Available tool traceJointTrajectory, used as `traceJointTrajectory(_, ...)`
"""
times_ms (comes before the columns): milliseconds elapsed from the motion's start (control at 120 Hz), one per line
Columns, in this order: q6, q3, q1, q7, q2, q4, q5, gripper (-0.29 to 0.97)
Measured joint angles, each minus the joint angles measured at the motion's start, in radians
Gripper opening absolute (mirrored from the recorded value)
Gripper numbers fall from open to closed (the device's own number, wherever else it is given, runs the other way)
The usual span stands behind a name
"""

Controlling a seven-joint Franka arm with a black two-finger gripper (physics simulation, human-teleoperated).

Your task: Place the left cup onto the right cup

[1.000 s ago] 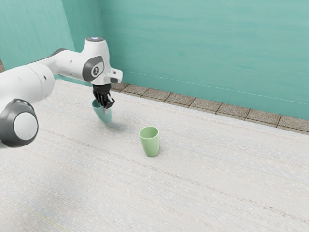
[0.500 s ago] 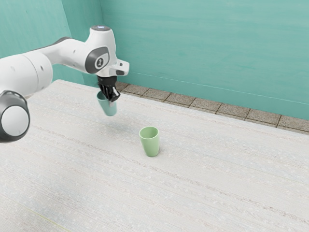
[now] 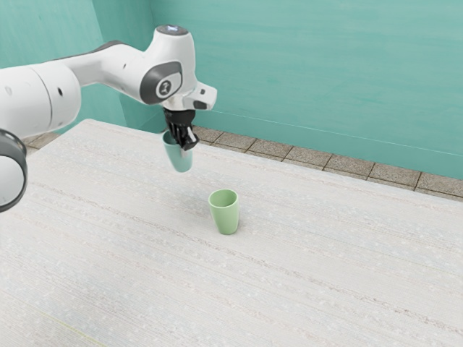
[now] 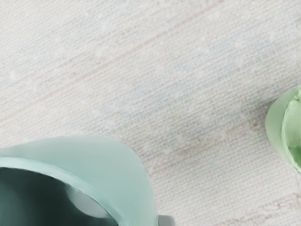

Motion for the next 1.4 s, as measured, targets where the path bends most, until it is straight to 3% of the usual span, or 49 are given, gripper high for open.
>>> traceJointTrajectory(683, 0.021, 0.066, -0.186, -0.043, -0.133, -0.129, -0.045, -0.08)
traceJointTrajectory(1400, 0.066, 0.087, -0.233, -0.086, -0.175, -0.224, -0.065, -0.08)
